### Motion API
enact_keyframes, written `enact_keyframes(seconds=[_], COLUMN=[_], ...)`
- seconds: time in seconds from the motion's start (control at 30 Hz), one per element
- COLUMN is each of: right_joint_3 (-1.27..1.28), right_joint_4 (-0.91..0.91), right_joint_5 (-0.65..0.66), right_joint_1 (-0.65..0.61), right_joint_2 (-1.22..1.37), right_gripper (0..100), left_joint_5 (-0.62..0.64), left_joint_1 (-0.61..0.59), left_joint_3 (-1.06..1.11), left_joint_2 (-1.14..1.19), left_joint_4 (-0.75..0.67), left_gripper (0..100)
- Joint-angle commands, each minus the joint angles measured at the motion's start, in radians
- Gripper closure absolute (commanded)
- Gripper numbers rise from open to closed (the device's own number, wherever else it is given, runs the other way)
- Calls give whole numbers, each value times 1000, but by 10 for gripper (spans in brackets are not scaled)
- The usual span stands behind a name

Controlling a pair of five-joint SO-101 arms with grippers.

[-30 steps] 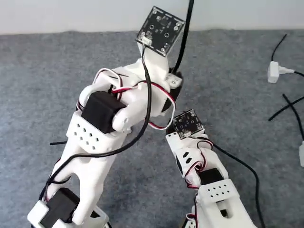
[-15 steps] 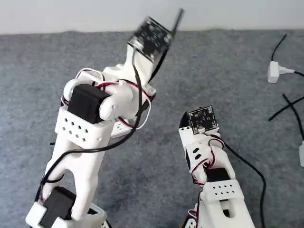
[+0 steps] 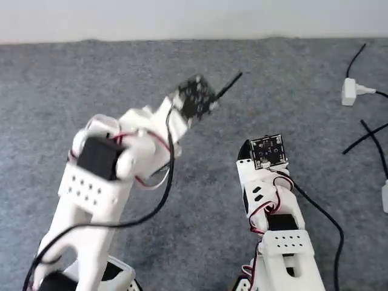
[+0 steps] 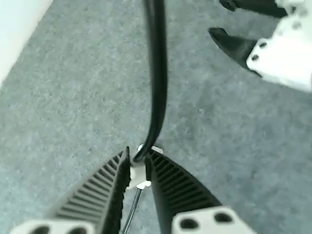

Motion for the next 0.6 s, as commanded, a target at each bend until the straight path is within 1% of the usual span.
enact_keyframes(seconds=[0.0,0.13,0.27,0.37,0.57], right_joint_3=[-35,-35,-34,-20,-18], right_joint_4=[-19,-18,-13,-19,-19], right_joint_5=[-12,-12,-12,-6,-6], right_joint_1=[13,13,-4,-16,-19], right_joint_2=[8,8,8,8,8], right_gripper=[837,837,837,836,836], left_joint_5=[-43,-84,-123,-124,-199], left_joint_1=[6,6,6,2,-11], left_joint_3=[282,636,897,1043,1283], left_joint_2=[-201,-384,-549,-652,-804], left_joint_4=[-147,-399,-620,-747,-937], left_gripper=[991,991,991,991,991])
